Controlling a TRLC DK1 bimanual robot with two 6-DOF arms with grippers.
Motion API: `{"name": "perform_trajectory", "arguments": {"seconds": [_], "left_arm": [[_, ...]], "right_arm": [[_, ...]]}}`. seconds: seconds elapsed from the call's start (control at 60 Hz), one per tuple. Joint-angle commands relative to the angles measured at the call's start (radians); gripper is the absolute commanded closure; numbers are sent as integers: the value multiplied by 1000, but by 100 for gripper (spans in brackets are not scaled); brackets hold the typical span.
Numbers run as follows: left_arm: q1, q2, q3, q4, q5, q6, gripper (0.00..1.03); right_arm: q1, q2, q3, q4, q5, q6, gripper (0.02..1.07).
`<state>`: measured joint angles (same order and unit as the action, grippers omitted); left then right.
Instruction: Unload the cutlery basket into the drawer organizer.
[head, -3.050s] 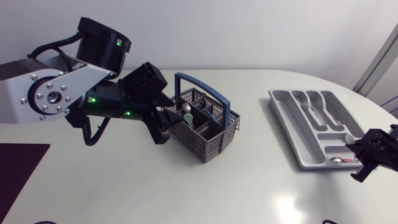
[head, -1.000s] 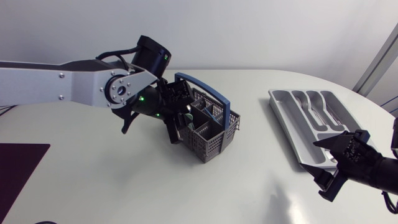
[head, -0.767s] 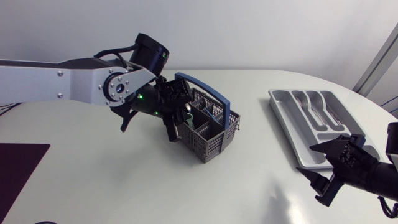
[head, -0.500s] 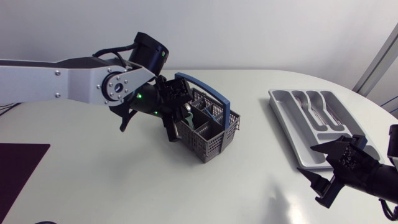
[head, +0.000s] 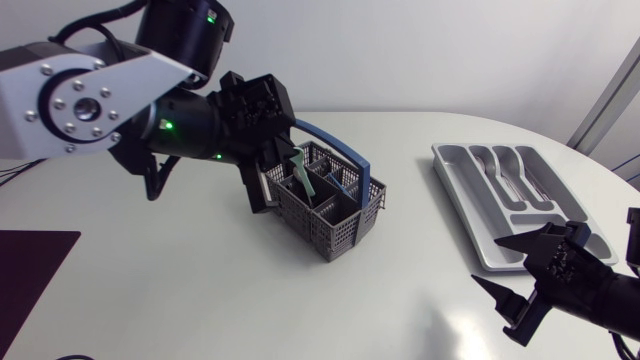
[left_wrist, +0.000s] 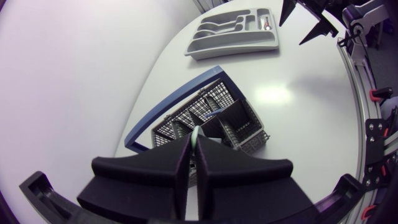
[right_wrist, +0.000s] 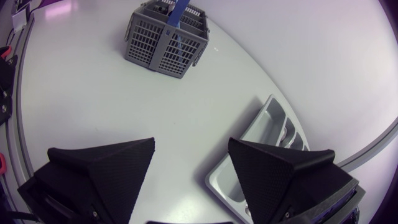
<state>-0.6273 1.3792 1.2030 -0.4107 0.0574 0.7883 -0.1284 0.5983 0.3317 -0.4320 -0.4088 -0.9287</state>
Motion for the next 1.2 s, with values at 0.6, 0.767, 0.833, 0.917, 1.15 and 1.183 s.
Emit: {"name": "perform_trajectory", "arguments": {"seconds": [0.6, 0.767, 0.833, 0.917, 1.15, 1.183], "left_arm": [[-173, 87, 201, -183, 96, -689, 100], [-175, 161, 271, -220, 124, -765, 100], [-172, 185, 293, -234, 124, -787, 100], [-167, 208, 316, -246, 130, -816, 100], [-164, 262, 360, -260, 137, -868, 100], [-163, 267, 363, -263, 137, -874, 100]], "right_arm": [[460, 80, 299, -114, 31, 485, 31], [579, 179, 342, -27, 137, 541, 40], [615, 224, 354, 12, 183, 551, 41], [665, 287, 368, 55, 238, 564, 41], [734, 445, 418, 188, 327, 597, 49], [740, 463, 426, 203, 343, 599, 53]]}}
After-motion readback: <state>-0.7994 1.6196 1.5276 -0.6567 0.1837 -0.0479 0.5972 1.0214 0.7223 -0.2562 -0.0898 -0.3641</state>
